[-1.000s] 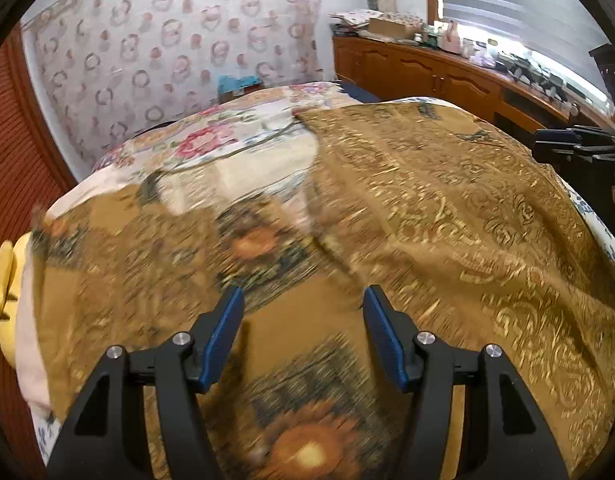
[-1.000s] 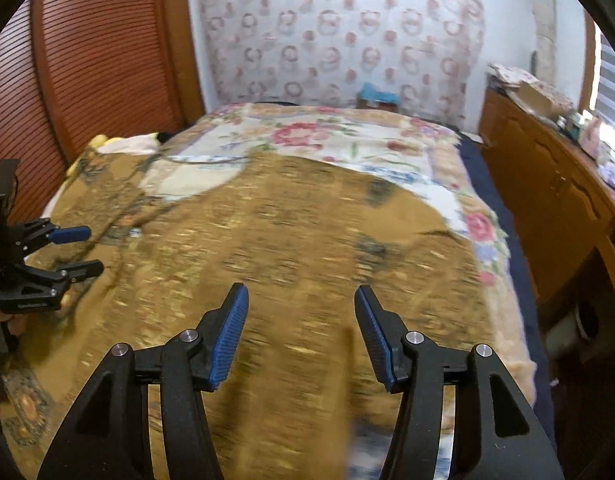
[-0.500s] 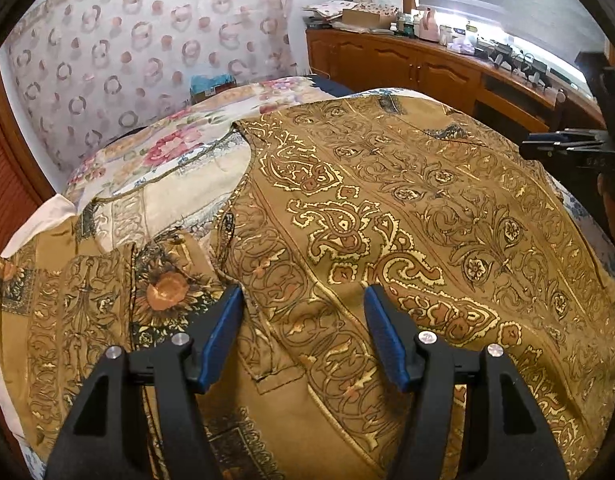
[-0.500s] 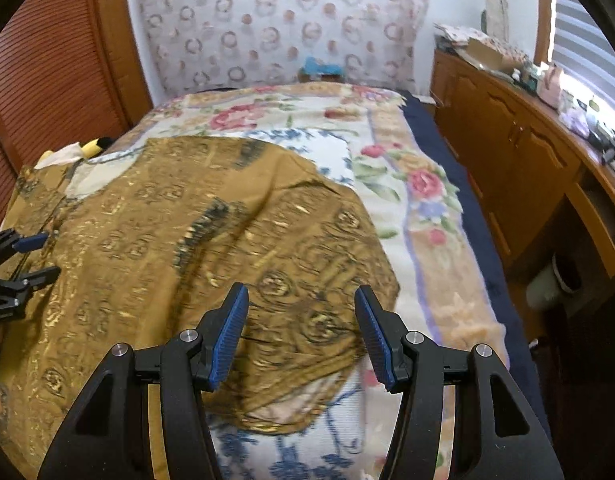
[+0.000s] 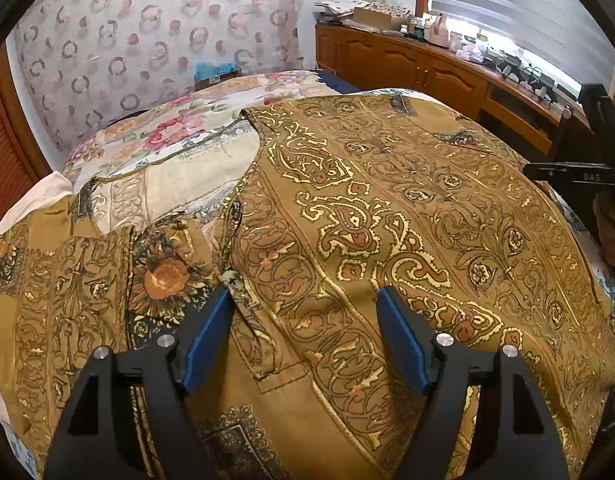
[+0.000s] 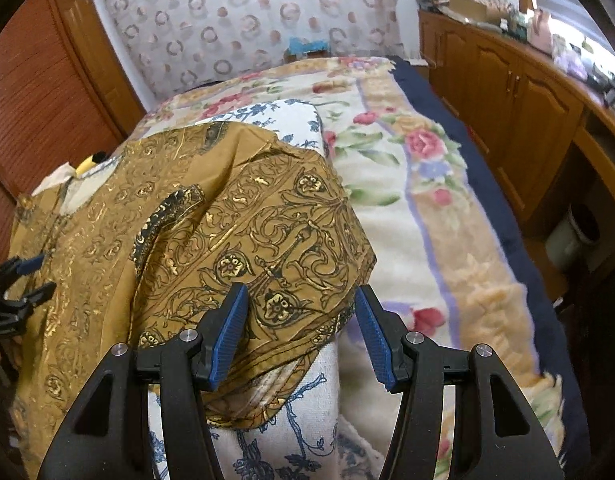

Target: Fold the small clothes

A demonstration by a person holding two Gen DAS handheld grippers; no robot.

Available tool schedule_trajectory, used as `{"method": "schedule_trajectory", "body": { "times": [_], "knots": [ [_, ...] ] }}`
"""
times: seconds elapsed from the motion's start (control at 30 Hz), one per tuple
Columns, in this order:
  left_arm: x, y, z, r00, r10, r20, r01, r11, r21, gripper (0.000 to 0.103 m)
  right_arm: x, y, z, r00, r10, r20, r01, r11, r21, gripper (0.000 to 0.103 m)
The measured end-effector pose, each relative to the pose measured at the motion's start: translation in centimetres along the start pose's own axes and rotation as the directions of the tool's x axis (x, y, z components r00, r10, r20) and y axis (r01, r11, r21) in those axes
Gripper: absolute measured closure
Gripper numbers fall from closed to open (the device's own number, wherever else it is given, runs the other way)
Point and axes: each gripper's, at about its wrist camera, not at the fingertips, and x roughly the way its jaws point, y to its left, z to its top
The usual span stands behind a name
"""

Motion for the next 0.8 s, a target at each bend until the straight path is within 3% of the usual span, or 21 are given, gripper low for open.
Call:
{"method": "schedule_trajectory", "body": {
  "times": [0.3,0.4,0.6,0.7,0.8],
  "knots": [
    [0.1,-0.1,0.2,1.000,0.001,-0.002,-0.001,1.000,-0.005,0.026,-0.1,-0.5,-0.3,0.999,0.049,-0.019,-0.048,0.999,0.016,0.047],
    [0.1,-0.2,0.2,1.000,-0.002,-0.002,0.002,1.000,0.000,0.026,-0.3,-0.7,-0.5,0.996,0.083,-0.015,-0.082,0.996,0.019,0.060],
    [0.0,0.0,0.3,1.000,-0.021,-0.005,0.021,1.000,0.013,0.026,-1.7,0.2,-0.5,0.999,-0.008,0.046,0.011,0.998,-0.059,0.092],
    [-0.7,0.2,0.4,0.999,-0.012,0.035,0.012,1.000,0.007,0.026,-2.7,0.6,-0.2,0.996,-0.013,0.092,0.022,0.995,-0.096,0.096],
    [-2.3,0.4,0.8,0.992,0.007,0.124,-0.007,1.000,-0.003,0.026,-4.1,1.5,0.6,0.989,-0.024,0.143,0.042,0.991,-0.126,0.096]
  ]
}}
